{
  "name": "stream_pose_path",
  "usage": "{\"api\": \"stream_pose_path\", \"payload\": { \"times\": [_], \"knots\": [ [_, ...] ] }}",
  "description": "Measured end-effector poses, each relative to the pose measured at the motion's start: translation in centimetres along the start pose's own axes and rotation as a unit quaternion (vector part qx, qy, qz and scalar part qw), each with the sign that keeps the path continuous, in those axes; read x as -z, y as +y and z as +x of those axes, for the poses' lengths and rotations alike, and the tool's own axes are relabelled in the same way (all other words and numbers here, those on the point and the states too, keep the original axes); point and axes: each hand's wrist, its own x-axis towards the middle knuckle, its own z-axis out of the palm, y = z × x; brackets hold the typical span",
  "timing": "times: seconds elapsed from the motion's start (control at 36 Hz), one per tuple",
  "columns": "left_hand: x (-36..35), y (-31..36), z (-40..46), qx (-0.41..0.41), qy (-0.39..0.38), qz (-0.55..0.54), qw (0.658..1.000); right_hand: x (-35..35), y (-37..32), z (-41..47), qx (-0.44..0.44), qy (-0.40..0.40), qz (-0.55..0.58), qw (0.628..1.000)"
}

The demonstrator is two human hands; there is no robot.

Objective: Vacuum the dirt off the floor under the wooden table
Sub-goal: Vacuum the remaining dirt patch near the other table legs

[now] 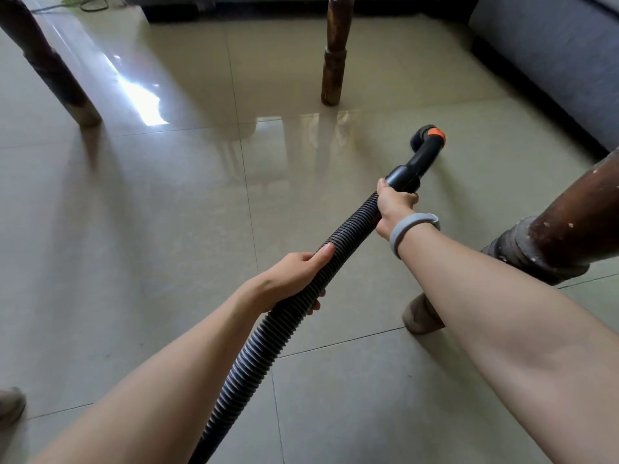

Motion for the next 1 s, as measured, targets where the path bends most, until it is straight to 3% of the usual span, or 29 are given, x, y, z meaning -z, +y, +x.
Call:
{"api": "stream_pose_path", "payload": {
  "times": [0.19,0.28,0.39,0.58,0.75,0.86,1.0],
  "knots": [
    [0.3,-0.6,-0.4,-0.012,0.020,-0.013,1.000,-2.0,-2.1,-1.5,0.004,-0.152,-0.049,0.987],
    [1.0,-1.1,-0.5,-0.010,0.057,-0.014,0.998,-3.4,-2.2,-2.2,0.030,-0.170,-0.067,0.983],
    [1.8,-0.9,-0.4,-0.018,0.093,-0.011,0.995,-4.3,-2.0,-2.5,0.054,-0.134,-0.043,0.989],
    [1.3,-0.1,0.2,-0.029,0.087,0.012,0.996,-3.3,-1.8,-2.4,0.089,-0.021,-0.033,0.995],
    [1.4,-1.8,-0.3,0.024,0.056,0.098,0.993,-1.7,1.7,-4.4,0.048,0.088,0.010,0.995],
    [1.8,-3.2,-1.3,0.087,0.008,0.065,0.994,-1.8,4.0,-6.6,-0.042,0.062,-0.025,0.997],
    [2.1,-3.6,-1.9,0.048,-0.003,-0.053,0.997,-2.3,4.5,-7.8,-0.062,0.012,-0.038,0.997]
  ]
}}
